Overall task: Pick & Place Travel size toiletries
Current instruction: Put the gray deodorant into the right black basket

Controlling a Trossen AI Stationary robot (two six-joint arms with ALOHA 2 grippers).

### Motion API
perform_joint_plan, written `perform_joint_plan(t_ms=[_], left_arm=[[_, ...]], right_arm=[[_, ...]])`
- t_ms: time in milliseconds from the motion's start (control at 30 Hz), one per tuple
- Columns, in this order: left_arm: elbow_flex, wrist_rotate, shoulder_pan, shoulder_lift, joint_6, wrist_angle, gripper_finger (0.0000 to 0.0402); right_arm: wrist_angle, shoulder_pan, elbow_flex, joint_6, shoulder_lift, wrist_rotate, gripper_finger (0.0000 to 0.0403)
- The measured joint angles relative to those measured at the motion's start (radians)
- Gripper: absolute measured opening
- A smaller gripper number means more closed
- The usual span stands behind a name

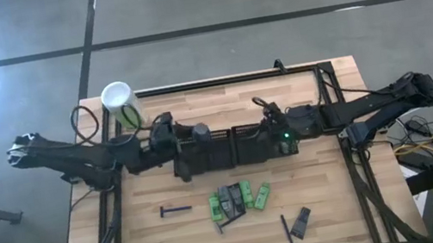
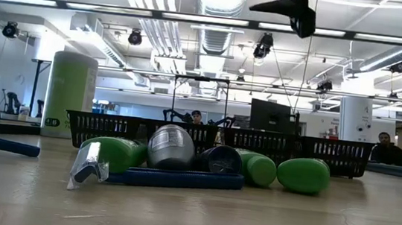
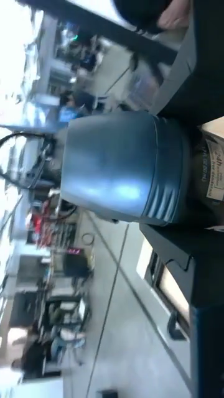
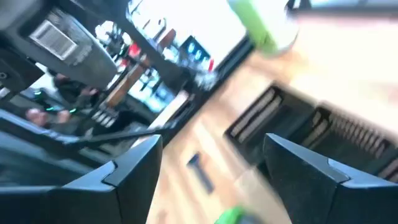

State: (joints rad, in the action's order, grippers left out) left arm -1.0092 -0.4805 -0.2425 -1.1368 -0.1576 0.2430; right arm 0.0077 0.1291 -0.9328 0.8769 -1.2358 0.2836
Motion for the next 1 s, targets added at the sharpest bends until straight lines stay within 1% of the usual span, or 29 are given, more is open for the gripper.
perform_joint_plan(t_ms=[100, 133, 200, 300, 400, 500, 567, 700, 833, 1000], left_arm=[[0.000, -0.092, 0.008, -0.024, -0.006, 0.032, 0.0219], [0.000, -0.130, 0.013, -0.039, -0.017, 0.057, 0.0219], [0.000, -0.165, 0.028, -0.075, -0.045, 0.132, 0.0219], [-0.004, -0.170, 0.057, -0.134, -0.106, 0.258, 0.0219], [-0.013, -0.164, 0.081, -0.191, -0.145, 0.348, 0.0219], [-0.030, -0.126, 0.093, -0.233, -0.172, 0.371, 0.0219], [-0.048, -0.108, 0.095, -0.256, -0.189, 0.378, 0.0219], [-0.083, -0.090, 0.099, -0.296, -0.190, 0.379, 0.0219], [-0.123, -0.067, 0.108, -0.340, -0.191, 0.377, 0.0219], [-0.185, -0.019, 0.108, -0.398, -0.186, 0.376, 0.0219]], right_arm=[[0.011, 0.021, -0.025, -0.137, -0.009, 0.091, 0.0269], [0.011, 0.033, -0.037, -0.185, -0.015, 0.130, 0.0268], [0.010, 0.054, -0.063, -0.279, -0.032, 0.207, 0.0267], [0.010, 0.081, -0.103, -0.399, -0.059, 0.283, 0.0272], [-0.006, 0.108, -0.142, -0.447, -0.087, 0.375, 0.0285], [-0.016, 0.136, -0.168, -0.494, -0.110, 0.510, 0.0301], [-0.018, 0.153, -0.185, -0.528, -0.123, 0.569, 0.0313], [-0.022, 0.176, -0.221, -0.601, -0.152, 0.594, 0.0339], [-0.029, 0.181, -0.251, -0.611, -0.192, 0.601, 0.0360], [-0.037, 0.183, -0.279, -0.607, -0.224, 0.646, 0.0362]])
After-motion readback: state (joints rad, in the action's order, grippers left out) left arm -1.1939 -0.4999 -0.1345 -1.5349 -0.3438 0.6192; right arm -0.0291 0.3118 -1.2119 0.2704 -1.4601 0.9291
